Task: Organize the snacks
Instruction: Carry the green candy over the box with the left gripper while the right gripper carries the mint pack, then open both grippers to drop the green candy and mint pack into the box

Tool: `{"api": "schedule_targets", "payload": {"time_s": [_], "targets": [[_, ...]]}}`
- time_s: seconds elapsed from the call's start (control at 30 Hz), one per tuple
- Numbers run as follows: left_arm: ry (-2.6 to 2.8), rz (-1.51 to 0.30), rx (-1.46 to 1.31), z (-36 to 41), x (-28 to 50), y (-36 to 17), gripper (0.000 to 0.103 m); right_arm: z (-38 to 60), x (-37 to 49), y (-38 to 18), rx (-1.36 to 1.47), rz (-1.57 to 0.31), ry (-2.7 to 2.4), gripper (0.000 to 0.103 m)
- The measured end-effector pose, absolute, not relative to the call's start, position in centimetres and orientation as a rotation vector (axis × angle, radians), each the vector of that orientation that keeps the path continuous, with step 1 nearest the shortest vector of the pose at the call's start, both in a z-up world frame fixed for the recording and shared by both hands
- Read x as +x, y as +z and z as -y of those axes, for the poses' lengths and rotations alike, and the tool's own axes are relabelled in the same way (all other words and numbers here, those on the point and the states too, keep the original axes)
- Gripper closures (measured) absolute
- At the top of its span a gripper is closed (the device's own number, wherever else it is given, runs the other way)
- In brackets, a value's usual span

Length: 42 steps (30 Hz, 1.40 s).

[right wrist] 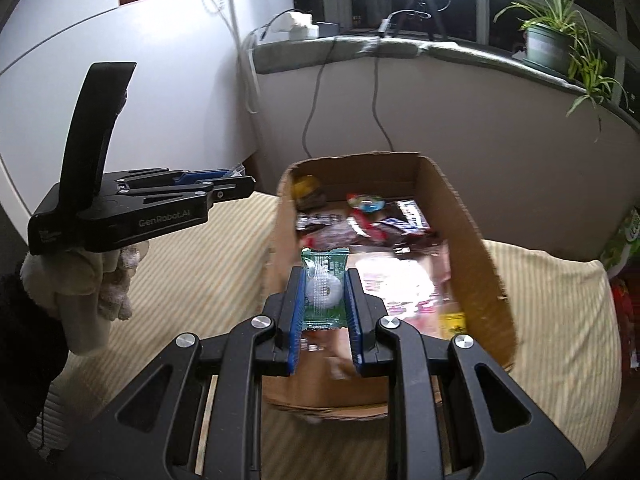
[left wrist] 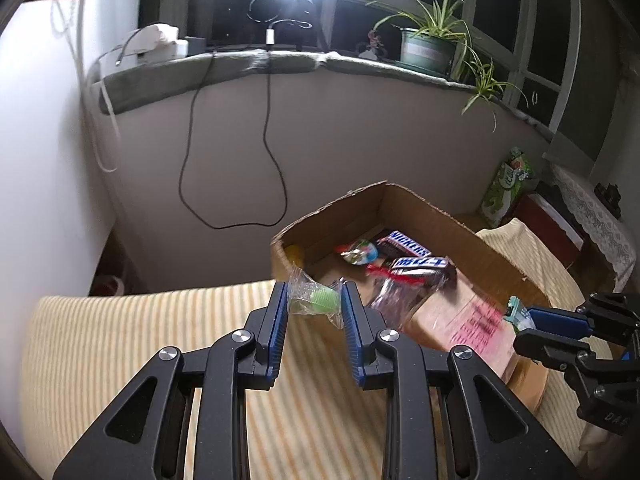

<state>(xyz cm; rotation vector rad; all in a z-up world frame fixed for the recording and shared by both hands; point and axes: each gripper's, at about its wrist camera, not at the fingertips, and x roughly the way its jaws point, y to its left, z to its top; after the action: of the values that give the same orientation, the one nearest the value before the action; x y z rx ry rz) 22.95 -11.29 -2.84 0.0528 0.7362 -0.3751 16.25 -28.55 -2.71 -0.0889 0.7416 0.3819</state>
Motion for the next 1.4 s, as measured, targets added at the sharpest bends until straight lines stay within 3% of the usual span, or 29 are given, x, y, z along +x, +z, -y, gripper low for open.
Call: {"api": "schedule_targets", "payload": {"time_s": [0.83, 1.23, 1.33, 1.4], "targets": [[-0.415, -0.747, 0.098, 16.3, 25.5, -3.4, 0.077, 32.6, 19.0, -4.5, -0.082, -0.771, 0.321, 0.083], [-0.410, -0.749, 0.106, 16.4, 25.3, -3.4, 0.074, 32.6, 19.2, -4.7, -0.081, -0.779, 0.308, 0.077], [-0.410, -0.743, 0.109, 16.5, 25.3, -3.3, 0.052, 32.5, 19.1, -4.7, -0.086, -0.778, 0.305, 0.062], [-0.409, -0.740, 0.114, 16.6, 25.2, -3.2, 0.050, 32.4, 19.0, -4.7, -0.089, -0.772, 0.307, 0.049]]}}
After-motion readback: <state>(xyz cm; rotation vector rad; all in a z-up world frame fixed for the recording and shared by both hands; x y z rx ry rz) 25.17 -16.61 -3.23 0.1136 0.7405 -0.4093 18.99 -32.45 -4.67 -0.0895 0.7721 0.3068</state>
